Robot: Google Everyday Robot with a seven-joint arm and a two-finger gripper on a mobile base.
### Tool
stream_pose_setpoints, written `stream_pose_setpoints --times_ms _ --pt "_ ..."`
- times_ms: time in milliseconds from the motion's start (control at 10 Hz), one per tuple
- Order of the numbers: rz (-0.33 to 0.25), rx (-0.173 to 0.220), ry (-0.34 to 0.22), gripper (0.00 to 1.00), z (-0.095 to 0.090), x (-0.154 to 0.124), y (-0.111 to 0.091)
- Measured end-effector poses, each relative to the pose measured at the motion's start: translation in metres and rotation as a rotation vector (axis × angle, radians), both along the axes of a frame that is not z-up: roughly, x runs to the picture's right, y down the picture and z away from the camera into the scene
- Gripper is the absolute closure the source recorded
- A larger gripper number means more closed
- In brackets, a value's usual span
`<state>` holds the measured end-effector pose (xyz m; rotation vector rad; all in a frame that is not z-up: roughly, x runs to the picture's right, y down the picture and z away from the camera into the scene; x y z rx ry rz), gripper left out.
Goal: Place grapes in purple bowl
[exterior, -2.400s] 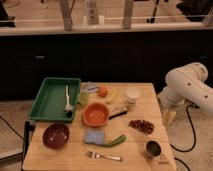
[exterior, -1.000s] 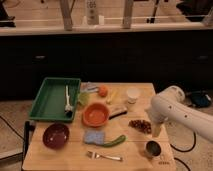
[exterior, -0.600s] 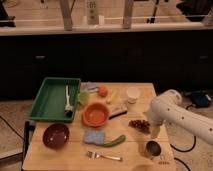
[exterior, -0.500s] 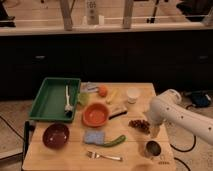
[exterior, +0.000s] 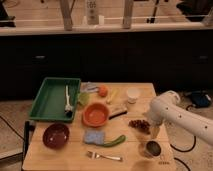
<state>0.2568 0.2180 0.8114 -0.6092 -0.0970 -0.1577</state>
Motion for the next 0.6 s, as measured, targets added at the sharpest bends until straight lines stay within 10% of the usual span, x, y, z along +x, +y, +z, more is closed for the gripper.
stream_pose_setpoints --times_ms 600 --pt "-0.008 -0.020 -0.026 0.20 0.019 0.004 0.012"
